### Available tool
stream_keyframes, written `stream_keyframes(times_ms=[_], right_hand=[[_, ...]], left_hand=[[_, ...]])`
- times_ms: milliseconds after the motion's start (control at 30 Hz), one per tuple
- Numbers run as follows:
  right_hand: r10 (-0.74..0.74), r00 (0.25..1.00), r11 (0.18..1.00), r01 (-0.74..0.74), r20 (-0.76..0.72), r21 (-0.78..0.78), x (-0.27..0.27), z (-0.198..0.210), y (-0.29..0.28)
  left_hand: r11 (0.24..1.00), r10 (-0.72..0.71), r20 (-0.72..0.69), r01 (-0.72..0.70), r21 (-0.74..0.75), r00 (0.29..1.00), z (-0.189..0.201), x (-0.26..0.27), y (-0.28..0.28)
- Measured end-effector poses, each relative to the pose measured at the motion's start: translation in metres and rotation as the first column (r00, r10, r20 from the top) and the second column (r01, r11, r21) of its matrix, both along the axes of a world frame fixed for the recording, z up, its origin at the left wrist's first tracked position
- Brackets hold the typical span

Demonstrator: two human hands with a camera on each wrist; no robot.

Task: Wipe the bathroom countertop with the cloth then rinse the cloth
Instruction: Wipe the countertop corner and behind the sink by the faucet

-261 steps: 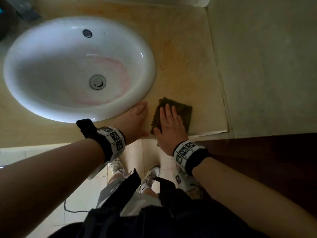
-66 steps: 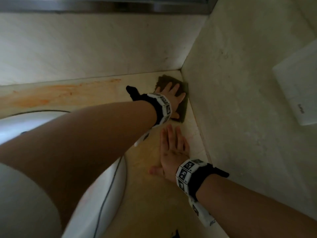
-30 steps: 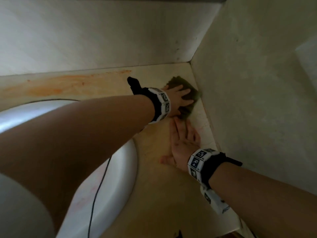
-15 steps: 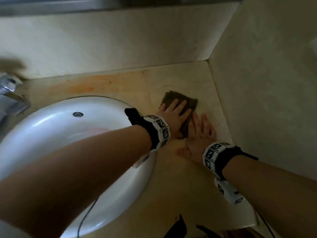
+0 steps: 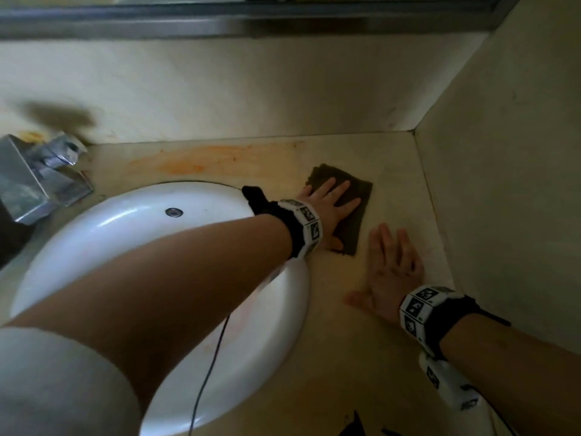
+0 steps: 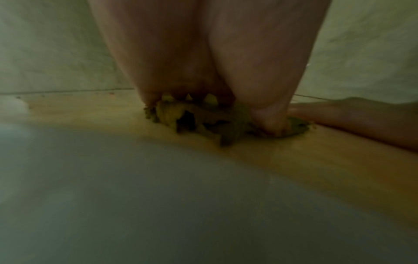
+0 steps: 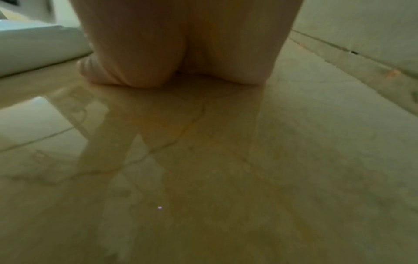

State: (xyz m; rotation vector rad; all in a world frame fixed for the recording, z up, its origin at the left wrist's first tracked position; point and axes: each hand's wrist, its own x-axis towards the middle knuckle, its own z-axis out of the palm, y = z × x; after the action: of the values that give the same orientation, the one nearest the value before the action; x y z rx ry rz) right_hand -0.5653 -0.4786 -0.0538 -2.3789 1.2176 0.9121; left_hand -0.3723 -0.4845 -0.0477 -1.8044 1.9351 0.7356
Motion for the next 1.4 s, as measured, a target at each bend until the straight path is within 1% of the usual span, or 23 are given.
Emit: stream_keyframes(times_ms=[133, 233, 433, 633, 767, 833, 900, 1033, 1100, 1167, 1233, 1300, 1367, 1400], right_hand=[[0.003, 1.0, 1.0, -0.003, -0.027, 0.012, 0.0, 0.0, -0.001], [0.014, 0.998, 1.0, -0.013, -0.063, 0.021, 0.001, 0.002, -0.001], [0.013, 0.993, 0.999, -0.009, -0.116, 0.033, 0.007, 0.011, 0.002], [-0.037, 0.986, 0.999, 0.035, -0.164, -0.013, 0.013, 0.011, 0.006], [-0.039, 0.985, 0.999, 0.034, -0.166, -0.037, 0.015, 0.01, 0.005], [-0.034, 0.986, 0.999, 0.026, -0.163, -0.046, 0.014, 0.009, 0.007], [-0.038, 0.987, 0.998, 0.03, -0.155, -0.05, 0.014, 0.009, 0.008], [-0.041, 0.99, 0.998, 0.033, -0.135, -0.06, 0.014, 0.009, 0.008], [-0.042, 0.992, 0.997, 0.033, -0.116, -0.076, 0.013, 0.007, 0.008], [-0.04, 0.995, 0.996, 0.032, -0.095, -0.085, 0.012, 0.006, 0.008], [-0.039, 0.995, 0.997, 0.033, -0.089, -0.073, 0.01, 0.006, 0.008], [-0.035, 0.996, 0.997, 0.029, -0.085, -0.071, 0.011, 0.006, 0.008], [-0.037, 0.996, 0.997, 0.031, -0.083, -0.074, 0.01, 0.005, 0.007], [-0.041, 0.996, 0.997, 0.036, -0.085, -0.07, 0.01, 0.006, 0.007]], left_hand=[[0.997, 0.075, -0.004, -0.075, -0.023, 0.997, 0.006, 0.027, -0.028], [0.99, 0.131, 0.008, -0.13, -0.048, 0.991, 0.006, 0.054, -0.029], [0.945, 0.324, 0.02, -0.323, -0.062, 0.946, 0.005, 0.128, 0.016], [0.876, 0.478, 0.017, -0.475, -0.088, 0.878, 0.0, 0.165, 0.047], [0.81, 0.579, -0.016, -0.578, -0.101, 0.815, -0.003, 0.177, 0.062], [0.75, 0.655, -0.026, -0.654, -0.099, 0.755, -0.005, 0.182, 0.071], [0.668, 0.739, -0.01, -0.736, -0.11, 0.673, -0.005, 0.19, 0.081], [0.453, 0.892, 0.076, -0.873, -0.183, 0.446, -0.004, 0.218, 0.112], [0.342, 0.939, 0.098, -0.921, -0.189, 0.329, -0.007, 0.233, 0.129], [0.249, 0.967, 0.099, -0.951, -0.182, 0.234, -0.01, 0.242, 0.14], [0.195, 0.979, 0.089, -0.963, -0.187, 0.181, -0.011, 0.242, 0.139], [0.168, 0.984, 0.093, -0.968, -0.184, 0.153, -0.011, 0.239, 0.132], [0.167, 0.983, 0.11, -0.97, -0.176, 0.149, -0.008, 0.23, 0.12], [0.183, 0.979, 0.125, -0.968, -0.169, 0.164, -0.005, 0.222, 0.115]])
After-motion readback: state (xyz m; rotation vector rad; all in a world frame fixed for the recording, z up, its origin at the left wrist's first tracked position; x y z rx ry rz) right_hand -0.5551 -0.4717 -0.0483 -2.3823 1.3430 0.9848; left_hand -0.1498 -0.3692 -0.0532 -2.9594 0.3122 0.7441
